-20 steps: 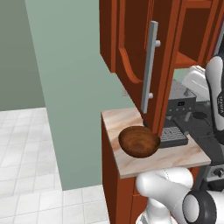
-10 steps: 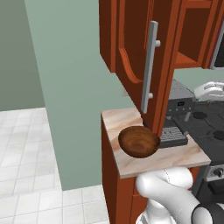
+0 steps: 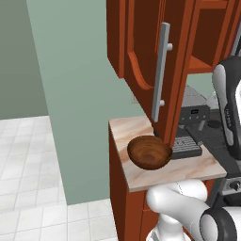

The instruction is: Open the cabinet and setup a tea strainer by placing it in the bowl upright.

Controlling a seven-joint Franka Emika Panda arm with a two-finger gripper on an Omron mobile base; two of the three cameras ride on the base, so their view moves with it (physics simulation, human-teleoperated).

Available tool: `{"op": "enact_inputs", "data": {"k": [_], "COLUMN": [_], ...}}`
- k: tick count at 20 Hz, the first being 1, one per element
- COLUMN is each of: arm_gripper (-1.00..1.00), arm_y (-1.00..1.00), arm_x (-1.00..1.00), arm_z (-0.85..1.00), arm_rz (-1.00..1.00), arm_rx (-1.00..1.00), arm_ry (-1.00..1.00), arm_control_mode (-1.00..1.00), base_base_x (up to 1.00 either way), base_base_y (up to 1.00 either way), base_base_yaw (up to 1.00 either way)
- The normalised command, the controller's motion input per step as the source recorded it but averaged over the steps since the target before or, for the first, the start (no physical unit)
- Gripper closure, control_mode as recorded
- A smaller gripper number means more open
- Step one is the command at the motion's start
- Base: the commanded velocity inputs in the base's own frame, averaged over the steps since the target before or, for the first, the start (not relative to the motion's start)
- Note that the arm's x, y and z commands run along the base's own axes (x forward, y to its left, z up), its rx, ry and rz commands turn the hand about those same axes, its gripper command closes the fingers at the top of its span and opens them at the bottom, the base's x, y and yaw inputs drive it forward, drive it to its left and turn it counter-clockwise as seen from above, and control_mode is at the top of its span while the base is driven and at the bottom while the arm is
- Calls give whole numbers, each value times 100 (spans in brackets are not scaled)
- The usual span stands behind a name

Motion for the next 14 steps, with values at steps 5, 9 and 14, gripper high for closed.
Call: {"op": "enact_inputs", "data": {"k": [5,9,14], "arm_gripper": [-100,-100,-100], "arm_y": [-4,0,2], "arm_x": [0,2,11], "arm_z": [-3,0,18], "arm_rz": [0,2,1], "arm_rx": [-10,0,4], "arm_ry": [0,0,-6], "arm_control_mode": [-100,-100,-100], "base_base_x": [0,0,0], "base_base_y": [0,0,0], "base_base_yaw": [0,0,0]}}
